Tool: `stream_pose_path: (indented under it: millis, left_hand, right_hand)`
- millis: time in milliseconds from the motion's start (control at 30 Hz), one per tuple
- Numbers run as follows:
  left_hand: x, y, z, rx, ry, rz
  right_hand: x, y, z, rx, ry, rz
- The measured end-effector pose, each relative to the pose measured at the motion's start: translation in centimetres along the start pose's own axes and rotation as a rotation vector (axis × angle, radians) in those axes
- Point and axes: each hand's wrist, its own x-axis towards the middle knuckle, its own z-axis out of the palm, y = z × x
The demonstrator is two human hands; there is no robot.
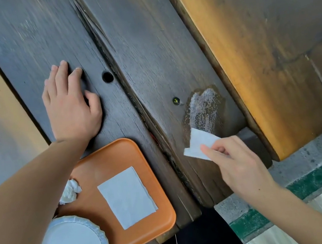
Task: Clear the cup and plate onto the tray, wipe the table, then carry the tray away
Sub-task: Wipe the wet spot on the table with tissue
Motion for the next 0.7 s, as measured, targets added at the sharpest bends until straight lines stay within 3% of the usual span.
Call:
stream_pose_path:
  millis: [233,400,533,600,700]
  left_hand:
    - [0.0,0.0,0.1,0.004,0.006,0.002]
    - [0.0,0.0,0.1,0.006,0.001,0.002]
    - [0.0,0.0,0.1,0.009,0.008,0.002]
    - [0.0,0.0,0.1,0.012,0.011,0.004]
    - [-0.1,0.0,0.2,0.009,0.008,0.004]
  right_hand:
    - [8.6,2.3,-1.8,-0.097,0.213,0.1]
    - [5.4,-1.1,1.7,-0.042,0.086,-0.059]
    - [0.4,0.4,0.9,-0.005,-0.01,-0.001]
    - [1.8,2.1,-0.3,-0.074,0.079,-0.023]
    - [7.6,2.9,-1.4,-0.119,0.133,0.108]
